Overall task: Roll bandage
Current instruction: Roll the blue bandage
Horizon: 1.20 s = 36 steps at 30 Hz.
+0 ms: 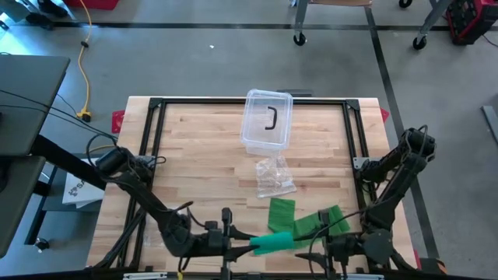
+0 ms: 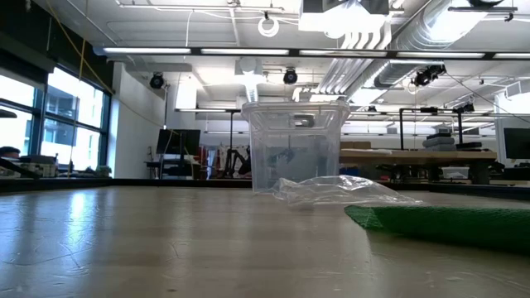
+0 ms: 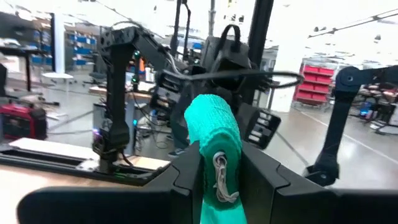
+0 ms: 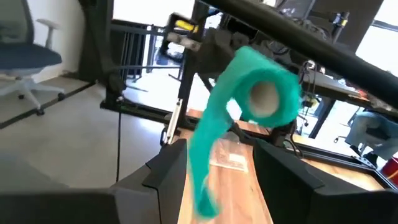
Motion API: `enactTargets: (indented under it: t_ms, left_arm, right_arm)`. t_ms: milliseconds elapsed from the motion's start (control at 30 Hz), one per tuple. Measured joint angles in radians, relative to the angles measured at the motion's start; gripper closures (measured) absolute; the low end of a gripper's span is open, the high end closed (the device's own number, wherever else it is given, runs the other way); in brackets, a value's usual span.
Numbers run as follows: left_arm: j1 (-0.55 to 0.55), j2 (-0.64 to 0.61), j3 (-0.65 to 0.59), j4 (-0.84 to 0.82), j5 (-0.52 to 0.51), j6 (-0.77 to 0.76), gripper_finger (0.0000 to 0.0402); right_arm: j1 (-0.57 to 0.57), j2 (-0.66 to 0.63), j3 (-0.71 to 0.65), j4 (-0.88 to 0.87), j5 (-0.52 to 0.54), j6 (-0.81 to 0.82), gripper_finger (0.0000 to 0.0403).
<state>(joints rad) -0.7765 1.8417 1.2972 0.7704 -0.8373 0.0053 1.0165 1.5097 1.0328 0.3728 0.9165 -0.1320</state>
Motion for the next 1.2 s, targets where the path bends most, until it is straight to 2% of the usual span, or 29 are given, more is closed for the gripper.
enactTargets:
  t_ms: [167,333,600,733,900,1100,1200]
  left_arm:
    - [-0.028,-0.017,0.0,-0.011,-0.049,0.052,0.033]
    - [-0.033,-0.017,0.0,0.001,-0.063,0.085,0.033]
    - [-0.032,-0.016,0.0,0.015,-0.064,0.103,0.033]
    - [-0.032,-0.016,0.0,0.016,-0.069,0.122,0.033]
    - [-0.035,-0.016,0.0,0.046,-0.119,0.159,0.033]
    - [-0.053,-0.015,0.0,0.121,-0.145,0.266,0.033]
    - [-0.061,-0.015,0.0,0.125,-0.144,0.283,0.033]
  right_arm:
    - [0.03,-0.006,0.0,0.018,0.001,0.012,0.0226]
    - [-0.021,0.006,0.0,0.017,-0.012,0.173,0.0226]
    - [-0.12,0.074,0.0,0.027,-0.147,0.29,0.0231]
    - [-0.148,0.107,0.0,0.103,-0.233,0.285,0.028]
    - [-0.159,0.138,0.0,0.119,-0.274,0.288,0.0387]
    - [-0.159,0.186,0.0,0.118,-0.272,0.31,0.0401]
    - [-0.159,0.192,0.0,0.117,-0.266,0.306,0.0391]
